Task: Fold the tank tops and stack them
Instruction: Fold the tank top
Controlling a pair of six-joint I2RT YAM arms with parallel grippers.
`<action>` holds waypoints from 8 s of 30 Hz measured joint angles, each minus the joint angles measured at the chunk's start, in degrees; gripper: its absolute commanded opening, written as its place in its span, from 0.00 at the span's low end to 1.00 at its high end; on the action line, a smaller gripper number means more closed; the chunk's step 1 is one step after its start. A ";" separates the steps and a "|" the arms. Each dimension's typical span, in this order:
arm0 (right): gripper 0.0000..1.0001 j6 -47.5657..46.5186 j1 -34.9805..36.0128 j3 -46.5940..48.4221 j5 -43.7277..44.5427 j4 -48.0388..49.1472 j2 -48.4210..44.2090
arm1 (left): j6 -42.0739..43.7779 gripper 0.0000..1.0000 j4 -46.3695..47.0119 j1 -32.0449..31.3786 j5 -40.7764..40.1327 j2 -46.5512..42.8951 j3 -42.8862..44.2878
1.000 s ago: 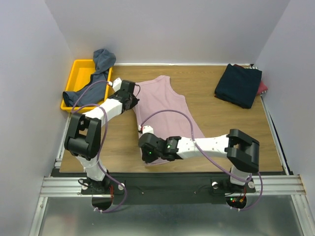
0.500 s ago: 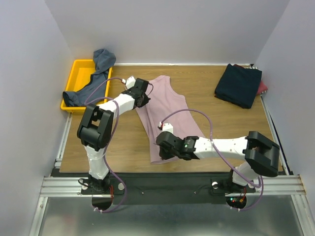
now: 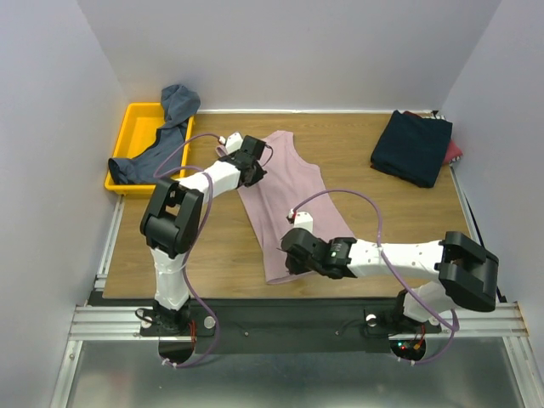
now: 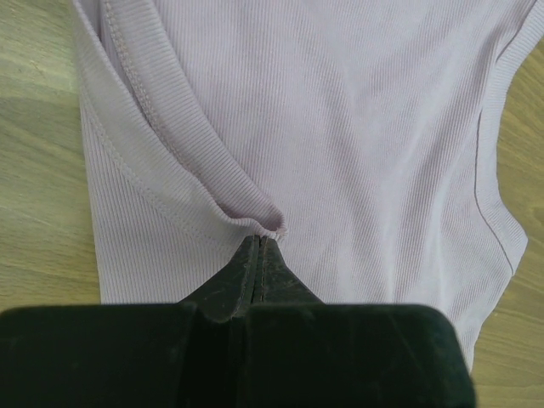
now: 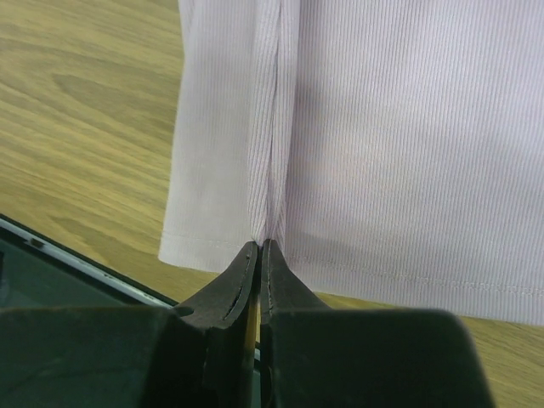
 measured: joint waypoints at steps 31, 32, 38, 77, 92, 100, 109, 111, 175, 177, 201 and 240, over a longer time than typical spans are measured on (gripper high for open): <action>0.06 0.09 -1.97 -3.04 4.33 -1.68 -1.51 | 1.18 0.00 -0.42 -1.86 -1.73 3.91 1.46; 0.06 0.15 -1.97 -3.10 4.50 -1.79 -1.81 | 1.31 0.00 -0.44 -1.95 -1.86 3.91 1.49; 0.07 0.17 -1.97 -3.10 5.31 -2.21 -2.36 | 1.84 0.00 -0.44 -2.12 -2.10 4.15 1.97; 0.37 -0.44 -0.50 5.16 6.82 -10.49 -5.14 | 5.42 0.37 3.82 1.03 1.44 -4.92 1.07; 0.24 -5.70 3.06 9.77 1.38 -5.95 11.56 | 3.02 0.31 8.85 10.62 8.63 -1.66 -8.20; 0.24 -5.57 3.65 6.25 -0.31 -3.02 10.95 | 3.26 0.31 8.83 10.62 9.11 2.40 -4.39; 0.25 -5.88 5.03 8.07 -4.81 -1.51 12.59 | 3.76 0.30 4.52 10.71 7.61 8.15 4.94; 0.26 -5.88 5.07 10.19 -5.95 -0.98 14.45 | 4.04 0.30 3.34 10.82 7.15 9.33 6.99; 0.41 -14.14 -54.05 26.18 -36.15 9.35 30.34 | 4.96 0.41 6.49 -36.46 6.36 -16.06 -18.67; 0.43 -14.03 -54.05 26.18 -36.33 9.60 30.34 | 4.98 0.43 6.16 -37.81 6.43 -14.53 -18.32; 0.40 -13.84 -54.05 24.55 -39.12 12.44 30.67 | 7.32 0.44 -2.23 -47.63 1.84 -2.45 -3.82; 0.26 -14.01 -53.62 24.63 -40.06 13.31 31.39 | 8.24 0.03 -8.37 -50.42 -4.11 4.07 2.69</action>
